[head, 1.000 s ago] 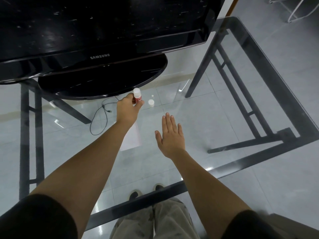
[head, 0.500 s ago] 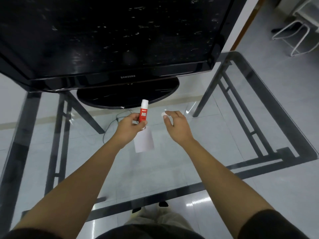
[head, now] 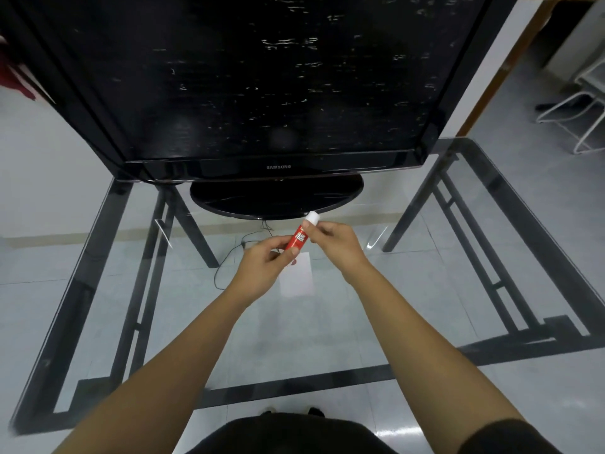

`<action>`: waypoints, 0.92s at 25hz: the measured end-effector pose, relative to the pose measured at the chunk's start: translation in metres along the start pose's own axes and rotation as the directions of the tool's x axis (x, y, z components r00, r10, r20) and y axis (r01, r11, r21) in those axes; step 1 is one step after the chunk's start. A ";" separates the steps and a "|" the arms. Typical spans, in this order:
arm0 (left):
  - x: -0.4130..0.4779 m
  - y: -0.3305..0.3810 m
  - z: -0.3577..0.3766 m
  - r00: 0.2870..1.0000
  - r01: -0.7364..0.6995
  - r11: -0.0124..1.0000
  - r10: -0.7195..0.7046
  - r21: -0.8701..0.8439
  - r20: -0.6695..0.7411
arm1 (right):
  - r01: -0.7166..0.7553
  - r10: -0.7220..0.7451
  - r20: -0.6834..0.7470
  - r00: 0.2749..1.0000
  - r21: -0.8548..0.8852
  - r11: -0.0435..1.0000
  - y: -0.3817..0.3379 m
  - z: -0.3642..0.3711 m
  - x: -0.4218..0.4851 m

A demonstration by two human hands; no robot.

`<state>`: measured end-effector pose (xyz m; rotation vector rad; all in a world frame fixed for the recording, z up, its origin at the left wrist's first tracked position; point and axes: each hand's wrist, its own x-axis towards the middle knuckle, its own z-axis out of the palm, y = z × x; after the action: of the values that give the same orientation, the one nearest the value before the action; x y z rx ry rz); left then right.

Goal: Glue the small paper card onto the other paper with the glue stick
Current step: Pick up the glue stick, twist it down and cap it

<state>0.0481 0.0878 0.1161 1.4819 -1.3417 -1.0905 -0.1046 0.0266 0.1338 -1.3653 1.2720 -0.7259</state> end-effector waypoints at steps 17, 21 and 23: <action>-0.010 0.009 0.014 0.947 -0.144 0.988 0.154 0.058 -0.282 | 0.004 0.024 -0.095 0.995 0.285 0.958 -0.014 0.005 -0.010; -0.005 0.021 0.011 0.937 0.296 0.728 -0.348 -0.619 0.038 | 0.030 -0.019 -0.044 0.999 0.272 0.962 -0.011 0.004 -0.009; -0.002 0.025 0.005 0.810 0.542 0.485 -0.520 -0.686 0.273 | 0.035 -0.031 -0.022 0.999 0.249 0.968 -0.010 0.006 -0.010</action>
<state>0.0360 0.0875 0.1389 1.2298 -0.2692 -1.7931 -0.0987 0.0359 0.1439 -1.1786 1.1309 -0.8917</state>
